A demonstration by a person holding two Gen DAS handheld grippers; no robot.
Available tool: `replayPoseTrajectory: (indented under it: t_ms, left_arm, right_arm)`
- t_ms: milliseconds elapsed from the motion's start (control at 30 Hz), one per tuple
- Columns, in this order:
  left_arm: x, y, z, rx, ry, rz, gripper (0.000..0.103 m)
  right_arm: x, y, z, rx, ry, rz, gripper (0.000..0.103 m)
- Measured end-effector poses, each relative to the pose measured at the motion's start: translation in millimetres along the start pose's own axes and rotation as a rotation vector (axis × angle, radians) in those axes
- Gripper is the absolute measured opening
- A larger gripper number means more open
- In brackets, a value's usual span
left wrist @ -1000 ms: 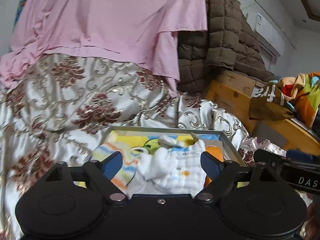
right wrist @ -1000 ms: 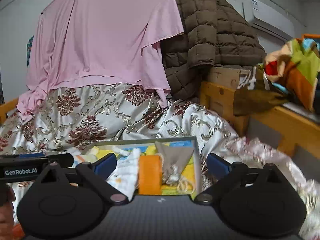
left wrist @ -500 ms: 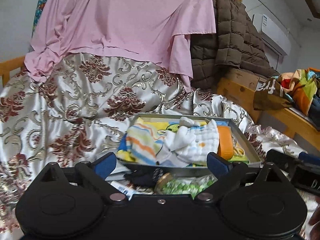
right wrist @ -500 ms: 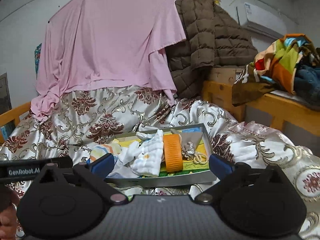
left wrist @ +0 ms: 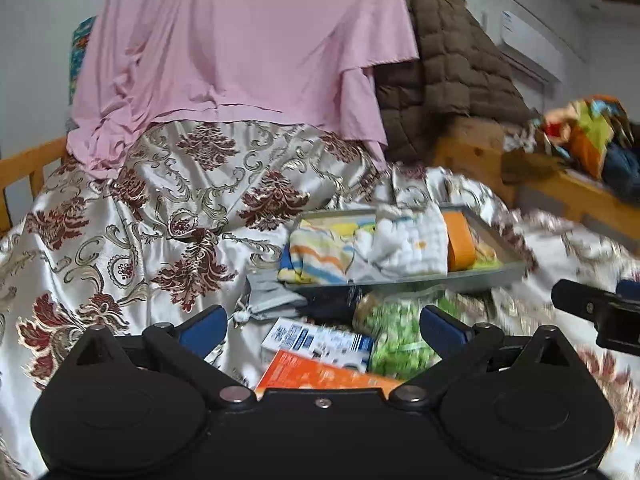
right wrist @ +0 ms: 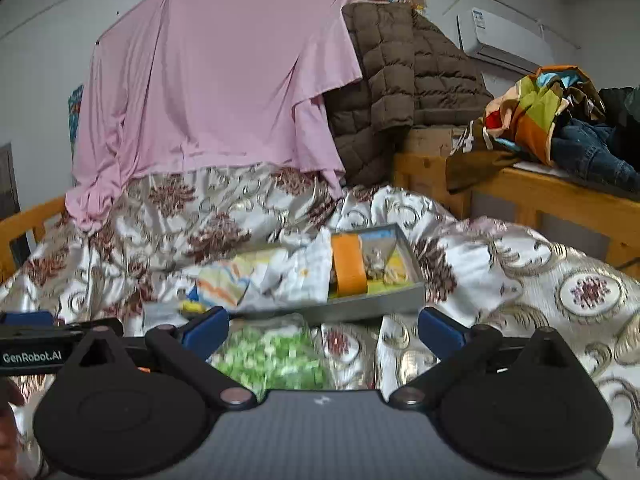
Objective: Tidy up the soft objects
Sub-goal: 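Withdraw both open tools from the tray back toward the pile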
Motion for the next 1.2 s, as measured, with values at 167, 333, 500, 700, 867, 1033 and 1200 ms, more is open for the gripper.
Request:
replayPoseTrajectory:
  t_ms: [167,333,500,700,867,1033,1200]
  left_arm:
    - [-15.9,5.4,14.9,-0.025,0.02,-0.028,0.102]
    - [-30.7,9.5,27.9,-0.022,0.04,-0.038,0.102]
    - [-49.5,10.0,35.2,-0.012,0.064,-0.063,0.102]
    - [-67.3,10.5,36.7,-0.019,0.103,-0.064,0.102]
    - [-69.5,10.5,36.2,-0.011,0.104,-0.085,0.102]
    - [-71.4,15.9,31.9,0.007,0.115,-0.082,0.102]
    - [-75.8,26.3,28.5,0.033,0.126,-0.068,0.102]
  right_arm:
    - [-19.0,6.4,13.3,-0.005,0.026,0.005,0.103]
    - [-40.9,9.6,23.5,-0.012,0.068,0.007,0.103]
    - [-60.6,13.6,29.5,-0.018,0.108,0.02,0.103]
    - [-74.2,14.6,27.6,-0.028,0.142,0.037,0.103]
    - [-79.9,17.1,22.8,-0.024,0.157,0.054,0.103]
    - [-84.7,19.5,15.4,-0.011,0.181,0.061,0.103]
    - [-88.7,24.8,9.0,0.006,0.198,0.085,0.103]
Point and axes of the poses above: each gripper's, at about its wrist camera, not at the fingertips, and z roughly against the way its jaws point, y to its left, x to its top, the point moved 3 cm from there along -z, roughly the way its jaws point, and after that the axes turned 11 degrees about -z, right-handed, at the moved point
